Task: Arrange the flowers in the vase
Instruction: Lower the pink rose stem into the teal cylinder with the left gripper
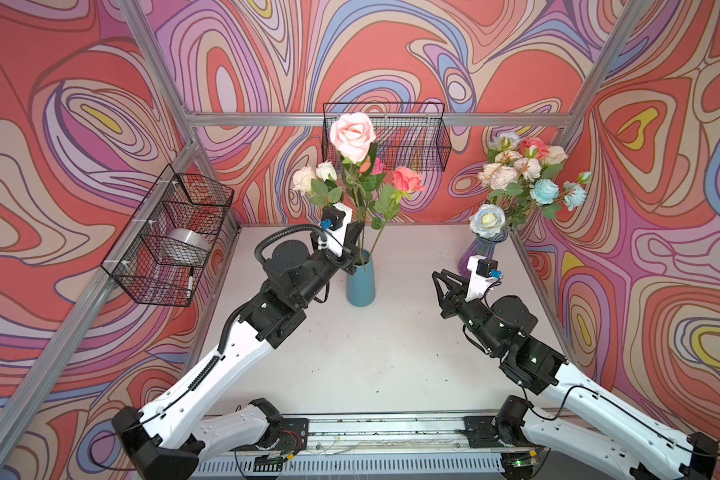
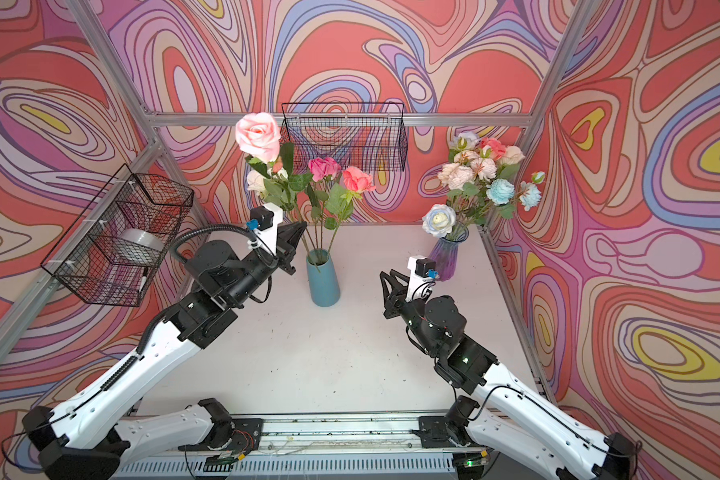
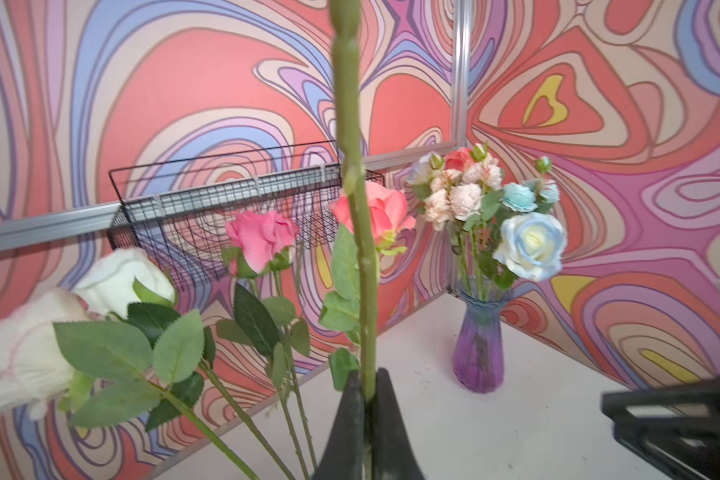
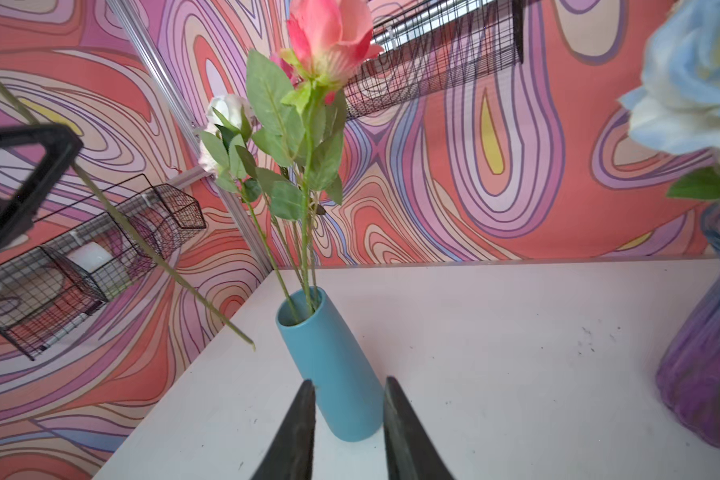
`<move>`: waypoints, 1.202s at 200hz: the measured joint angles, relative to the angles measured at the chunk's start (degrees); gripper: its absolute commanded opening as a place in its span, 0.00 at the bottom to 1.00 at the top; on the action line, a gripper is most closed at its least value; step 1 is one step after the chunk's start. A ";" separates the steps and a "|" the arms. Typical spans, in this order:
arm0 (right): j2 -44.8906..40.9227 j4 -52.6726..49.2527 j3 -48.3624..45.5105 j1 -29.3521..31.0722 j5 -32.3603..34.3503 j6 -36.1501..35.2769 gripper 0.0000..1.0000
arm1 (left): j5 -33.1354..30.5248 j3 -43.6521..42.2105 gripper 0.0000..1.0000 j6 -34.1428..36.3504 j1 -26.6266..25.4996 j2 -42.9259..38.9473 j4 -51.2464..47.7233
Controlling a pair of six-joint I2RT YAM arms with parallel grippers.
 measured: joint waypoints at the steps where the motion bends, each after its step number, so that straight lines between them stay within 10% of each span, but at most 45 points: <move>1: 0.02 -0.09 0.00 0.00 0.17 -0.09 0.28 | -0.09 0.24 0.00 0.13 0.00 0.24 -0.07; 85: -2.23 -2.78 -0.68 0.00 4.90 -3.04 0.28 | -6.34 9.40 0.00 3.08 1.95 12.83 -0.74; 240: 0.35 -5.18 -0.63 0.00 6.21 -1.81 0.28 | -1.79 -7.56 0.00 -12.39 7.45 14.45 4.66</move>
